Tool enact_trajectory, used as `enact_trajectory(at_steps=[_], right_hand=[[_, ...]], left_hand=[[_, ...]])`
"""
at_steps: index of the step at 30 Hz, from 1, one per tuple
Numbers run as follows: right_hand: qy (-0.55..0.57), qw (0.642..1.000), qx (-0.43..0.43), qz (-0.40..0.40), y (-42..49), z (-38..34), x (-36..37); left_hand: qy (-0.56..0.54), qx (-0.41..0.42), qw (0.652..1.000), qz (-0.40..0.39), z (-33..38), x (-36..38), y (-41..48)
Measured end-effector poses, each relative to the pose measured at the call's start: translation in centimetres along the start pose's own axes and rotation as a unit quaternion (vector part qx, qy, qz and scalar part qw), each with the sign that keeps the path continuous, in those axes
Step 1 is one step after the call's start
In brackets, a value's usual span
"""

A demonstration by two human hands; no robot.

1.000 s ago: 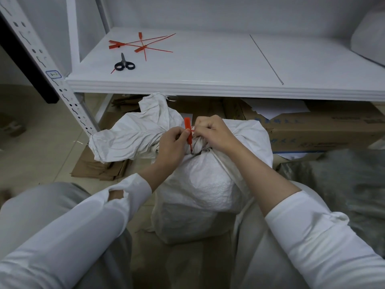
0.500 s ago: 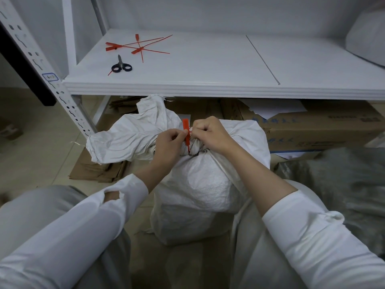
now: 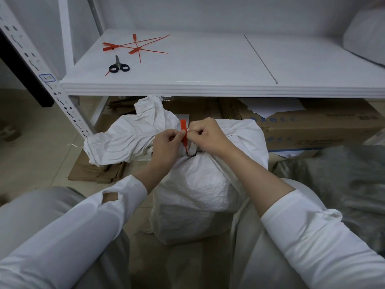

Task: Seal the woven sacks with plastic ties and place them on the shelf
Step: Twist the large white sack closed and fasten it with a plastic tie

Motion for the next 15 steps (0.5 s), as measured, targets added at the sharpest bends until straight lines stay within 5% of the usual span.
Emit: enact_trajectory(at_steps=[15], right_hand=[[0.011,1.000,-0.015,0.021,-0.26,-0.56,-0.29]], left_hand=[[0.007,0.007,1.000,-0.006,0.26,-0.07,-0.05]])
Point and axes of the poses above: each hand's wrist, its own y-axis towards the middle knuckle, its own x-axis out of the palm, z = x × y, the point moved 8 cm from there along y, towards the middle knuckle, and after that the axes turned 15 degrees about y, right-handed, at the moved point
